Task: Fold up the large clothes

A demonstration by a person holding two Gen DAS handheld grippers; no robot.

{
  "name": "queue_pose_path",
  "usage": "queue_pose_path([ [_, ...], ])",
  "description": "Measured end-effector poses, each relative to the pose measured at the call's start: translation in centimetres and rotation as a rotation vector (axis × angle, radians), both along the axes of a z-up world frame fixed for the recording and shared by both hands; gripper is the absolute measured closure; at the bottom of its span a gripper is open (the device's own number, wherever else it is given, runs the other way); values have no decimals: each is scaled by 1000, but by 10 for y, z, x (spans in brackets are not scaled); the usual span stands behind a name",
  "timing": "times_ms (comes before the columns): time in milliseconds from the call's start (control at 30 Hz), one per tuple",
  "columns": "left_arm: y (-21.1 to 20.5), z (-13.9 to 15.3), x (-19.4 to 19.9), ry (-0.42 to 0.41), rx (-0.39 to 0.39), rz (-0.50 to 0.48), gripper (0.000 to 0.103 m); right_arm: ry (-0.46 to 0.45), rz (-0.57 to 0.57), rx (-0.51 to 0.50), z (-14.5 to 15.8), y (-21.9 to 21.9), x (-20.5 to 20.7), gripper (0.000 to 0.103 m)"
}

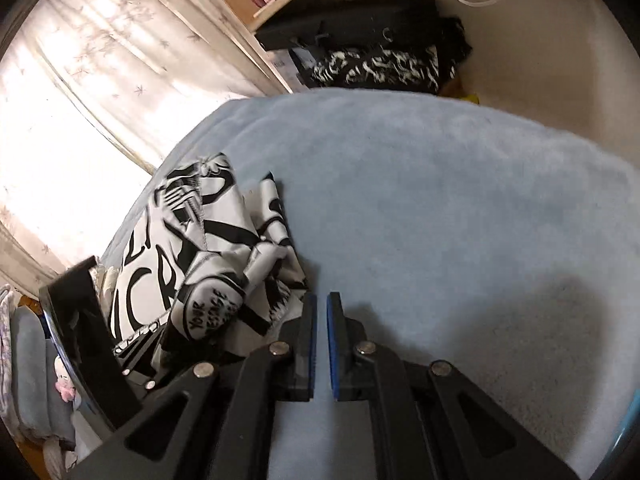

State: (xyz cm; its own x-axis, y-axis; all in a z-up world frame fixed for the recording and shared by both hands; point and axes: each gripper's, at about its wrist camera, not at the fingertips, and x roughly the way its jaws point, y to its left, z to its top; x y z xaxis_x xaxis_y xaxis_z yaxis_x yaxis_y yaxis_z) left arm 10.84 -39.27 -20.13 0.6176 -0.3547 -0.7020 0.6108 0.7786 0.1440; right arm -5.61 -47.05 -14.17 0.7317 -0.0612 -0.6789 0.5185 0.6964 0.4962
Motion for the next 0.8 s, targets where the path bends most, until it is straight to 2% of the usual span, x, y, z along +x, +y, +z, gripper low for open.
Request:
queue_pose_path([
  [33,-1,1,-1,3,-5,0,87,5,3,3,-2,2,5,97],
  [133,3,7,-1,64,-47,-28,67,9,6,10,-5,0,4,97],
  [200,10,15,0,108,-53,-21,43,11,9,10,-6,-2,11,97],
  [267,24,24,6,163,-98,-22,26,14,10,13,-8,-3,12,97],
  [333,36,29,18,216,-135,-10,26,19,7,27,-6,-3,12,93],
  [400,51,37,12,265,-159,-8,25,16,1,43,-5,-4,11,83],
  [467,67,49,1,268,-193,-18,25,-3,-2,46,1,-3,9,72],
  [600,105,78,-15,195,-239,-10,25,-50,17,18,26,3,11,69],
  [667,121,91,-17,134,-242,33,25,-77,29,8,41,5,14,69],
  [733,134,98,-8,77,-194,102,25,-97,51,27,53,4,22,69],
  [800,144,95,11,55,-131,182,25,-79,102,126,58,-2,43,68],
])
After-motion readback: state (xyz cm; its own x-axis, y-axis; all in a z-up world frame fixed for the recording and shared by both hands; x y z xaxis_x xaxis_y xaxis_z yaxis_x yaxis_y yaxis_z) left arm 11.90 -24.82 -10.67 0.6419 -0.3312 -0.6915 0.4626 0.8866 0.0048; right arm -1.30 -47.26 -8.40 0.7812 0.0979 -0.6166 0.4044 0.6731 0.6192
